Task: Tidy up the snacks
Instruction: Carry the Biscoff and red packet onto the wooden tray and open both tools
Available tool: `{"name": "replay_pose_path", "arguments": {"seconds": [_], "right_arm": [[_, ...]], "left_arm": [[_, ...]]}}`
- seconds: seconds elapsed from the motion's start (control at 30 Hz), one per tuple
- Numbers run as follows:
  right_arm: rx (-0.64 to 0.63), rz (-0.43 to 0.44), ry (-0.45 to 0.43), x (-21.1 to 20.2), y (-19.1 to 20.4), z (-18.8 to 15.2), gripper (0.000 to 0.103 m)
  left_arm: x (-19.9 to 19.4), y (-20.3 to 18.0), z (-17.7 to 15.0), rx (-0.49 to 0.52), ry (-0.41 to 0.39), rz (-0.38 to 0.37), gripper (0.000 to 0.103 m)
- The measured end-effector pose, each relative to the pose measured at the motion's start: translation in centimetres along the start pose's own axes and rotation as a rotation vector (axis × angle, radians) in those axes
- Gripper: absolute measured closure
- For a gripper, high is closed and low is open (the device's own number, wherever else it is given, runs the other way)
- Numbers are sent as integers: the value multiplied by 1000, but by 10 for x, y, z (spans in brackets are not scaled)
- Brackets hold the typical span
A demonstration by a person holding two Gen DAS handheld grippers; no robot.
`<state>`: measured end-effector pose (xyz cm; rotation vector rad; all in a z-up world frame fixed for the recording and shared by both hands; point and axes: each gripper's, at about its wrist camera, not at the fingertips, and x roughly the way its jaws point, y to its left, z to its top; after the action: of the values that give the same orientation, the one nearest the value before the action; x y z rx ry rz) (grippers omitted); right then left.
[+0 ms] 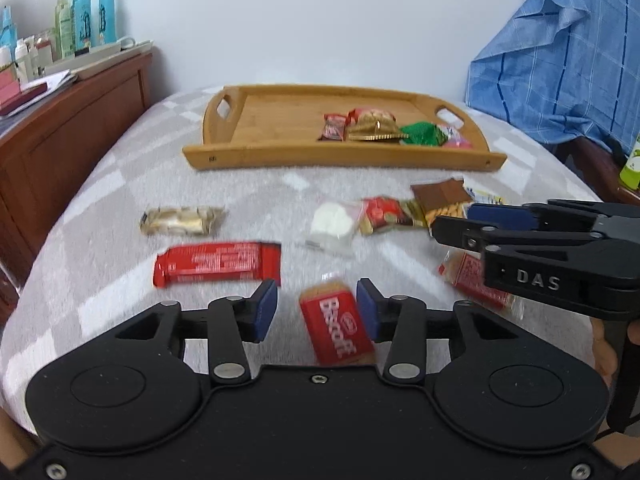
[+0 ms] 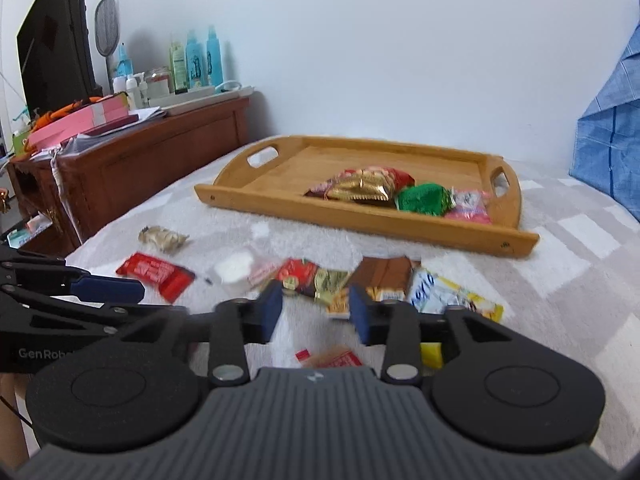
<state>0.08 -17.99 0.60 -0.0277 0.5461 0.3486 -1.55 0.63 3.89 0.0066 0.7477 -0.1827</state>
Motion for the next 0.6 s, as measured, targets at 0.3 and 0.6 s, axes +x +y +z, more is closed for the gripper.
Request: {"name": "replay_pose_path", "arguments": {"seconds": [0.3,0.6], "right_arm": [[-88,-4,124,-3,0,-17,33],[-176,-24,178,-3,-1,-24,66]], "left_arm": [[9,-11,-12,-23,56,-36,60],[11,-22,-13,32,42,-15,69]]}}
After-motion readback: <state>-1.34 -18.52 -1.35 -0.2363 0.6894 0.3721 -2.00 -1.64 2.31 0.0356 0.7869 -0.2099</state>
